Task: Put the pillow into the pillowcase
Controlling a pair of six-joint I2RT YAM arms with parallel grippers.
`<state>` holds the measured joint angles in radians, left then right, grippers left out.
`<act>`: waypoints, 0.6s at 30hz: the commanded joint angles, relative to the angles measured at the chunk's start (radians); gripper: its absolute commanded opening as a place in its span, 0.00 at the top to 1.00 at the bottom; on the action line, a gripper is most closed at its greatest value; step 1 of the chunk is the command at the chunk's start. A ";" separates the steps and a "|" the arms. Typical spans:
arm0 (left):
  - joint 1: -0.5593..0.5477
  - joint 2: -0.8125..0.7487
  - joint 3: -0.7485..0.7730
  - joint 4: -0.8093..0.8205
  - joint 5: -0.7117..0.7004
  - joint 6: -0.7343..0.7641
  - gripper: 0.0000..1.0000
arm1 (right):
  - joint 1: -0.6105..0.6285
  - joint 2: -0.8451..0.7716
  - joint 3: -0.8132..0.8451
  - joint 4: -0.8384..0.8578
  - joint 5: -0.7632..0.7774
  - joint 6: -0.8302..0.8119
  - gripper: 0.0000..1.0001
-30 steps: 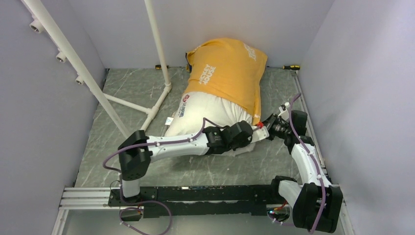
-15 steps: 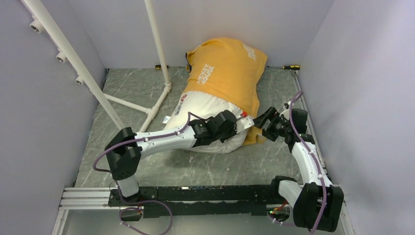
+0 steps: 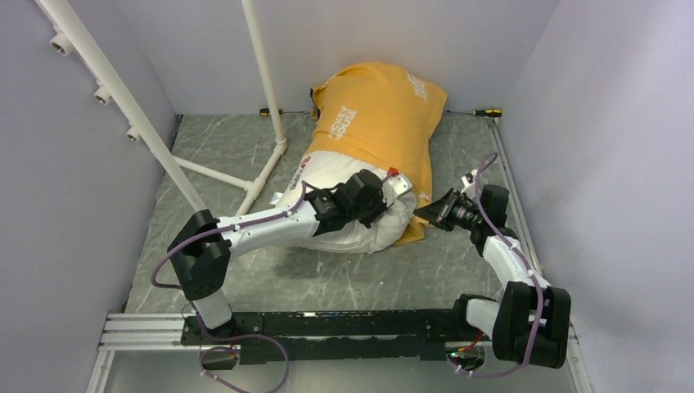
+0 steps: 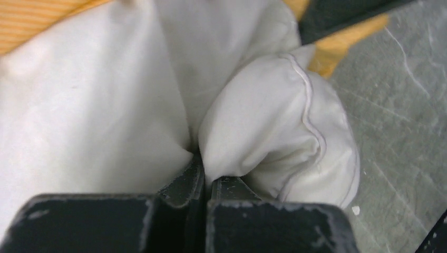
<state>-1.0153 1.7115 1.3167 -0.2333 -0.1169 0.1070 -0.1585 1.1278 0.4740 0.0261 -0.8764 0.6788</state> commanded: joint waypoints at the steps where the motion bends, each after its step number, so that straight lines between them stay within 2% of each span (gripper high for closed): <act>1: 0.110 -0.003 0.062 0.074 -0.238 -0.070 1.00 | 0.002 -0.086 0.031 0.063 -0.147 0.031 1.00; 3: 0.118 0.053 0.139 0.082 -0.388 -0.154 1.00 | 0.002 -0.134 0.056 0.040 -0.190 0.064 1.00; 5: 0.119 0.124 0.280 0.045 -0.462 -0.165 1.00 | 0.003 -0.180 0.089 -0.016 -0.216 0.073 1.00; 7: 0.119 0.175 0.381 0.020 -0.499 -0.179 1.00 | 0.004 -0.211 0.104 -0.061 -0.255 0.096 1.00; 9: 0.118 0.199 0.423 0.083 -0.520 -0.162 1.00 | 0.005 -0.248 0.107 -0.075 -0.300 0.116 1.00; 12: 0.120 0.254 0.490 0.105 -0.547 -0.145 1.00 | 0.020 -0.282 0.149 -0.162 -0.295 0.070 1.00; 15: 0.119 0.348 0.577 0.063 -0.549 -0.161 1.00 | 0.040 -0.313 0.194 -0.163 -0.251 0.071 1.00; 18: 0.126 0.404 0.614 0.071 -0.554 -0.141 1.00 | 0.056 -0.304 0.238 -0.046 -0.281 0.173 1.00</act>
<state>-0.9722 2.0144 1.8503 -0.3679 -0.4854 -0.0540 -0.1528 0.8852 0.5976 -0.0917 -0.8898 0.7345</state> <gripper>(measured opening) 0.034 0.015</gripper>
